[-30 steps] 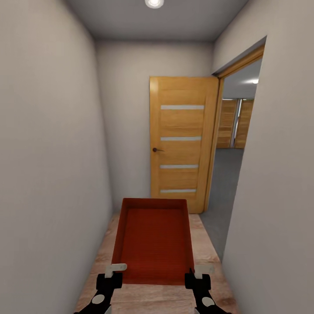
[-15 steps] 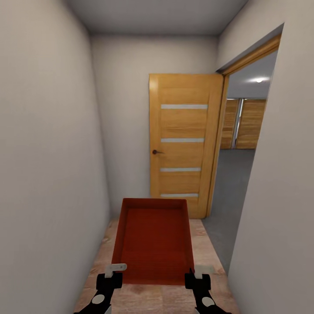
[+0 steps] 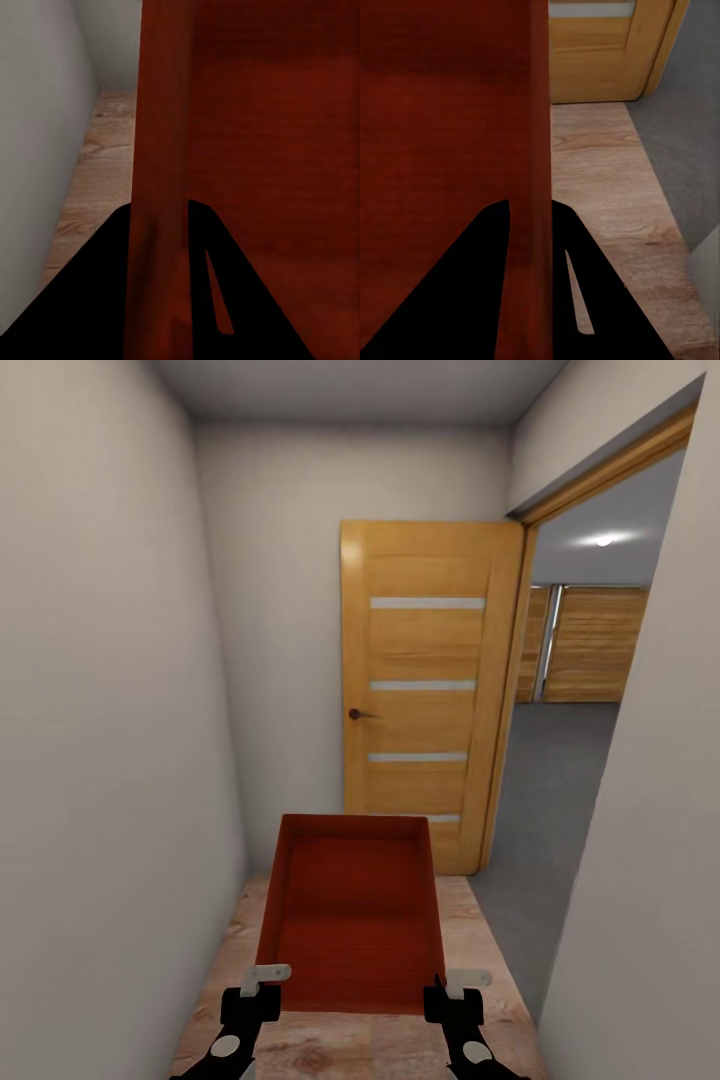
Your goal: Move the two storage containers from the living room to the garage. In the garage, place one container on the floor and stack the other container on top of it (either order is fine).
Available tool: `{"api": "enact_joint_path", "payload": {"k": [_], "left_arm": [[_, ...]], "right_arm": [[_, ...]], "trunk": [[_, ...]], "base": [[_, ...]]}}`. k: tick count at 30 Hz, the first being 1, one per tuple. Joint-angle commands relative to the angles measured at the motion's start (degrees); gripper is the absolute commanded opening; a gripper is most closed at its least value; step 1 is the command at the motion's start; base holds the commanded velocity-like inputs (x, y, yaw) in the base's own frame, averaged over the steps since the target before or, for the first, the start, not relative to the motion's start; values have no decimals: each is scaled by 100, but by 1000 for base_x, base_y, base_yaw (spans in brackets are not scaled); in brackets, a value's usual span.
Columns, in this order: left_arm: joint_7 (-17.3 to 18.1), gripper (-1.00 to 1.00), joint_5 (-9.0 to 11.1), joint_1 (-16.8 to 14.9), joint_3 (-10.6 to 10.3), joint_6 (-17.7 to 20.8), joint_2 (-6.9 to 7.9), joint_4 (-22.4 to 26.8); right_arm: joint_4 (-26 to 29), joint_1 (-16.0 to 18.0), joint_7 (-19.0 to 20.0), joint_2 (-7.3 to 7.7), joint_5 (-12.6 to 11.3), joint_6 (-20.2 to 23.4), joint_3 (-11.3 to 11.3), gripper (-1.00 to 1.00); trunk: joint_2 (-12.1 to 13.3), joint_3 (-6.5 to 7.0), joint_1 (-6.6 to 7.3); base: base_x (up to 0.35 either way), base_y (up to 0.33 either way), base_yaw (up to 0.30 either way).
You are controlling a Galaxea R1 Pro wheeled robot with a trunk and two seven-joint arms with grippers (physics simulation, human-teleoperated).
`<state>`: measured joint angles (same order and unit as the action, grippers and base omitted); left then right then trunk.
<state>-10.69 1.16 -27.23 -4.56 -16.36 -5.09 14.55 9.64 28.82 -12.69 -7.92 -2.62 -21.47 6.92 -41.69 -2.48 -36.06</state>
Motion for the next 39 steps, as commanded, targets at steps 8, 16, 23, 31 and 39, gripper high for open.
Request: {"api": "enact_joint_path", "payload": {"k": [8,16,23,31,39], "left_arm": [[-56,-100,27,-2,17,-7,8,-13],[-56,-100,18,-2,11,-16,8,-13],[-64,-100,24,-2,36,-16,8,-12],[-65,-100,36,-2,48,-21,4,-13],[-65,-100,34,-2,53,-25,-1,-13]], "right_arm": [[284,9,83,1,103,-172,-138,-100],[284,9,83,1,96,-166,-138,-100],[284,9,83,1,95,-165,-138,-100],[284,9,83,1,95,-167,-138,-100],[284,10,83,1,95,-165,-138,-100]], "trunk": [[-8,-11,-5],[-8,-11,-5],[-8,-11,-5],[-8,-11,-5],[-8,-11,-5]], "base": [[322,0,0],[322,14,-102],[220,67,-248],[18,6,-260],[1,0,-259]]}}
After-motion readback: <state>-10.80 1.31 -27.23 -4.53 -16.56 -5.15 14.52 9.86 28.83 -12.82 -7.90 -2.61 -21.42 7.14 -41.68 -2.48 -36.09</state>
